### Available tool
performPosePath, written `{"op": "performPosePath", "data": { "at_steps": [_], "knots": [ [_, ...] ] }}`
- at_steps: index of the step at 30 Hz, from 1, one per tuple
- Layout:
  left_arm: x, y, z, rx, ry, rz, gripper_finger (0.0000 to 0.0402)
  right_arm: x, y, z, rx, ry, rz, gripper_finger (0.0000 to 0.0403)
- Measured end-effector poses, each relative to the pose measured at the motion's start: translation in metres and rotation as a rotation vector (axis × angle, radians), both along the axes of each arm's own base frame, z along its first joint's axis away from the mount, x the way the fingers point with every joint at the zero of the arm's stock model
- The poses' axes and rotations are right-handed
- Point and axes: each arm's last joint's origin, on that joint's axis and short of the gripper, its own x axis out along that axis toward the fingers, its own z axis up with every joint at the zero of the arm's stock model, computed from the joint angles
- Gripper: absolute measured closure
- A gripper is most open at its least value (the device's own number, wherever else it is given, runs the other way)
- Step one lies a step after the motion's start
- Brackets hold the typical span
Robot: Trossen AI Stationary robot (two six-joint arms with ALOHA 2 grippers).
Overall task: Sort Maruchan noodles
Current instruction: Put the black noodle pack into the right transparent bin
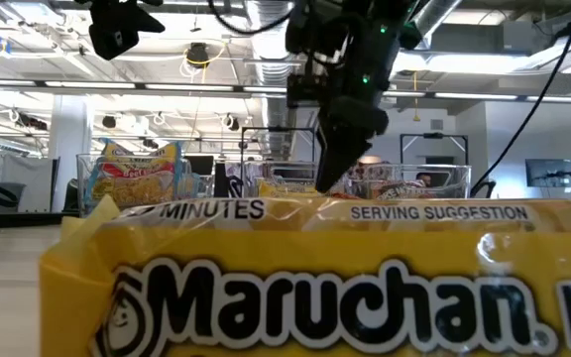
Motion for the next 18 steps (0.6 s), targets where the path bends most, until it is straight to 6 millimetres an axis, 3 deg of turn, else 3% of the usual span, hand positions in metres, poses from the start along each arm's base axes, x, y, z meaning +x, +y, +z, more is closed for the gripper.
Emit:
{"op": "performPosePath", "data": {
  "at_steps": [6,12,18],
  "knots": [
    [-0.001,0.0,-0.001,-0.012,0.016,0.007,0.0266,0.006,-0.002,-0.019,-0.001,0.061,-0.01,0.02],
    [-0.001,0.0,-0.001,-0.014,0.016,0.007,0.0266,0.008,-0.003,-0.024,0.013,0.067,-0.056,0.0205],
    [-0.001,0.0,-0.001,-0.015,0.015,0.008,0.0266,0.007,-0.003,-0.025,0.037,0.065,-0.113,0.0273]
  ]
}}
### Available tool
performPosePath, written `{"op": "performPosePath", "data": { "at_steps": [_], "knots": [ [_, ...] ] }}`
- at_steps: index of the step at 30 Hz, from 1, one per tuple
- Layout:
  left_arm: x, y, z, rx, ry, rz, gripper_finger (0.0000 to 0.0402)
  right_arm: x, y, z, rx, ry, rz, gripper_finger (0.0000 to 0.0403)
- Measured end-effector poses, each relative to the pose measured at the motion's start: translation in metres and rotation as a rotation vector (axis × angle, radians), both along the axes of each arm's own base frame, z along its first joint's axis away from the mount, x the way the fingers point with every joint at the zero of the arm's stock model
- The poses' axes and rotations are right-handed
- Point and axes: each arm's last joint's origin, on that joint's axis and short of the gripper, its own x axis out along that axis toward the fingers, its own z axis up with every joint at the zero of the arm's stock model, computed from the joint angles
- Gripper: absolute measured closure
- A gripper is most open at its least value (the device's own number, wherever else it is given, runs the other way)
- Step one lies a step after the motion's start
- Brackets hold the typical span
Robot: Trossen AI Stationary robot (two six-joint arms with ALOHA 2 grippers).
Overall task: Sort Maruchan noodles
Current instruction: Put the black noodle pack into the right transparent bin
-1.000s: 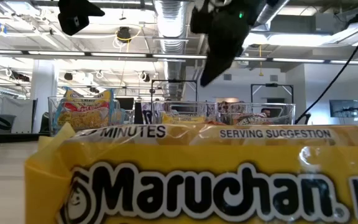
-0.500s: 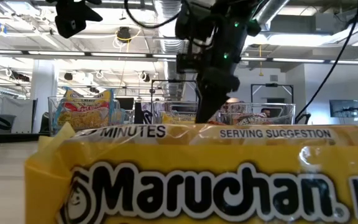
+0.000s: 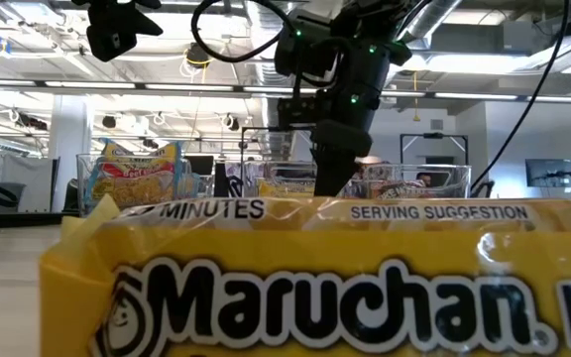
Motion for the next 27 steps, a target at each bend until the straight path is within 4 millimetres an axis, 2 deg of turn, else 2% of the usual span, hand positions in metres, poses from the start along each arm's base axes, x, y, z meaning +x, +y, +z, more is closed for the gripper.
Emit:
{"op": "performPosePath", "data": {
  "at_steps": [5,7,14,27],
  "knots": [
    [0.0,0.0,0.0,0.0,0.0,0.0,0.0266,-0.001,0.002,-0.001,0.013,0.007,-0.004,0.0364],
    [0.0,0.0,0.0,0.001,0.0,0.0,0.0266,-0.001,0.004,-0.001,0.021,0.006,0.003,0.0389],
    [0.0,0.0,0.0,0.009,0.0,-0.004,0.0266,-0.004,0.018,0.007,0.039,0.064,0.024,0.0398],
    [0.0,0.0,-0.001,0.009,0.008,-0.003,0.0266,-0.005,0.064,0.052,-0.06,0.144,0.078,0.04]
  ]
}}
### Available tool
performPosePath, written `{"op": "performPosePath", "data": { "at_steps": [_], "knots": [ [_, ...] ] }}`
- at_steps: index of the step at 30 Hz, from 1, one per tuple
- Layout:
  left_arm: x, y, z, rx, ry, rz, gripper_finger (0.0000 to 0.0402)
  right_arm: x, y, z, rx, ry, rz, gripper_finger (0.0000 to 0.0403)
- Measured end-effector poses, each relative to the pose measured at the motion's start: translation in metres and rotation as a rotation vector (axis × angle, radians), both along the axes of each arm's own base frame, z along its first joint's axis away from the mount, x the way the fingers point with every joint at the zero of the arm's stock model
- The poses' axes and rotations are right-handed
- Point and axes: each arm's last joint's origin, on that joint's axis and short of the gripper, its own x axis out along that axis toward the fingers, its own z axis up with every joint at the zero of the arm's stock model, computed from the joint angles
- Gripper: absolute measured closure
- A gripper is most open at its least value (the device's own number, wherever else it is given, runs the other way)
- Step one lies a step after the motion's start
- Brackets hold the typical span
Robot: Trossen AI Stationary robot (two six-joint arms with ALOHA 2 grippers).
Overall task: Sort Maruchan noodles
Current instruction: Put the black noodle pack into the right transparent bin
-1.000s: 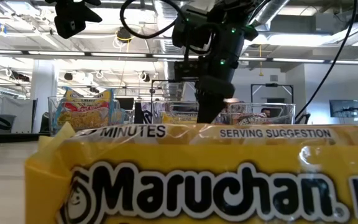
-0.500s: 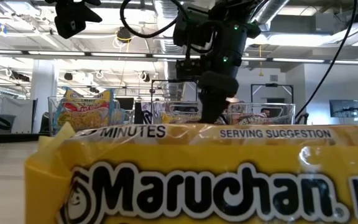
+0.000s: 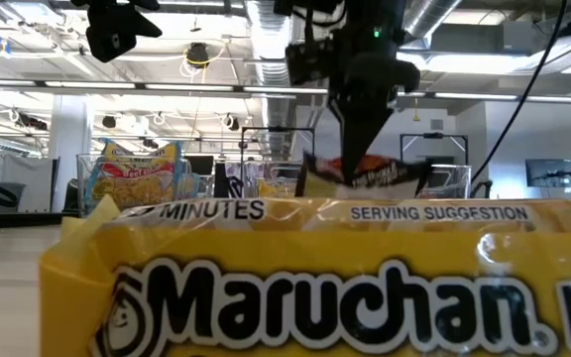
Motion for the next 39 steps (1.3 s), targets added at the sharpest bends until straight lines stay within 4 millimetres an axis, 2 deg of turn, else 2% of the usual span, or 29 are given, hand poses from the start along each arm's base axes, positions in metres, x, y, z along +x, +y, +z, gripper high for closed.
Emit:
{"op": "performPosePath", "data": {
  "at_steps": [6,14,17,22,29,34,39],
  "knots": [
    [0.0,0.0,0.0,-0.001,0.0,0.0,0.0266,-0.003,0.011,0.023,-0.084,0.016,-0.012,0.04],
    [0.0,0.0,0.0,-0.002,-0.001,0.001,0.0266,-0.014,0.014,0.044,-0.154,0.034,-0.024,0.04],
    [0.0,0.0,0.0,-0.002,-0.001,0.001,0.0266,-0.025,0.011,0.055,-0.198,0.043,-0.058,0.04],
    [0.0,0.0,0.0,-0.002,-0.002,0.001,0.0266,-0.049,0.006,0.085,-0.268,-0.04,-0.129,0.04],
    [0.0,0.0,0.0,-0.022,-0.002,0.01,0.0266,-0.093,-0.012,0.116,-0.391,-0.151,-0.236,0.04],
    [0.0,0.0,0.0,-0.022,-0.003,0.01,0.0266,-0.117,-0.037,0.117,-0.568,-0.175,-0.308,0.04],
    [0.0,0.0,0.0,-0.022,-0.003,0.01,0.0266,-0.124,-0.064,0.095,-0.715,-0.12,-0.325,0.04]
  ]
}}
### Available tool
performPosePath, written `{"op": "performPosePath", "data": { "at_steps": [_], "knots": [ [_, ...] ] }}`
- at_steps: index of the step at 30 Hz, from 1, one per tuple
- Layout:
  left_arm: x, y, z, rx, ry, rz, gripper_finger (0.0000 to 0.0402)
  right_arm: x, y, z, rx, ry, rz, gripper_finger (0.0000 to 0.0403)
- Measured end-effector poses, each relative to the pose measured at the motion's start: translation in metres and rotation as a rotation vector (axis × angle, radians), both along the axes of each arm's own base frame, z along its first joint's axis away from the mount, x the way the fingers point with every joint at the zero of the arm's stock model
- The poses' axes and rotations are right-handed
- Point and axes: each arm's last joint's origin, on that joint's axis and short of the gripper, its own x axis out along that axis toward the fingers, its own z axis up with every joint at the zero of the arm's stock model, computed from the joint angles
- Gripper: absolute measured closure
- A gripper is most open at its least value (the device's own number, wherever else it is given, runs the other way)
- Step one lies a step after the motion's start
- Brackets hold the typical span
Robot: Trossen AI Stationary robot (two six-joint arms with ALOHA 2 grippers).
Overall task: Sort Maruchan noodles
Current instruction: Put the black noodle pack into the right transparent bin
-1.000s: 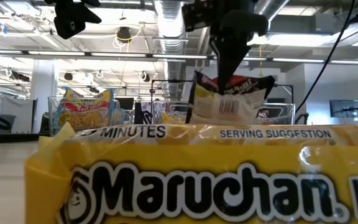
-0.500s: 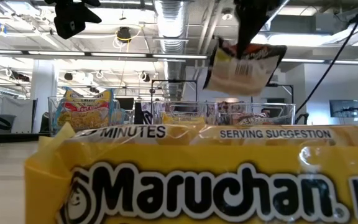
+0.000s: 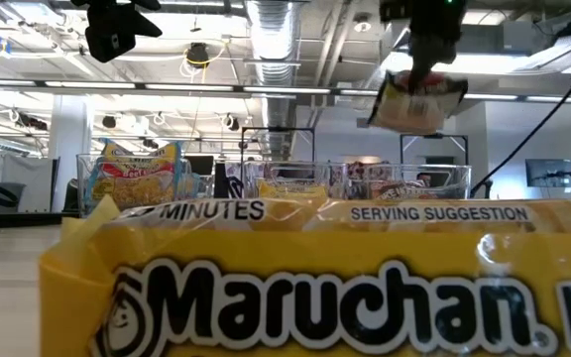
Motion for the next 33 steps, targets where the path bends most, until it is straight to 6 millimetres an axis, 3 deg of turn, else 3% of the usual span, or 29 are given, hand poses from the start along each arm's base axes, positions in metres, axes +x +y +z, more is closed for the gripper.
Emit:
{"op": "performPosePath", "data": {
  "at_steps": [8,15,24,33],
  "knots": [
    [0.0,0.0,0.0,0.0,0.0,0.0,0.0266,0.002,-0.041,-0.04,0.005,0.063,-0.06,0.04],
    [0.0,0.0,0.0,0.01,0.0,-0.005,0.0266,0.006,-0.066,-0.048,0.075,0.033,-0.04,0.04],
    [0.0,0.0,0.0,0.014,0.001,-0.006,0.0266,0.004,-0.089,-0.049,0.189,0.028,-0.001,0.04],
    [0.0,0.0,0.0,0.014,0.001,-0.006,0.0266,0.005,-0.09,-0.066,0.353,0.012,0.024,0.0397]
  ]
}}
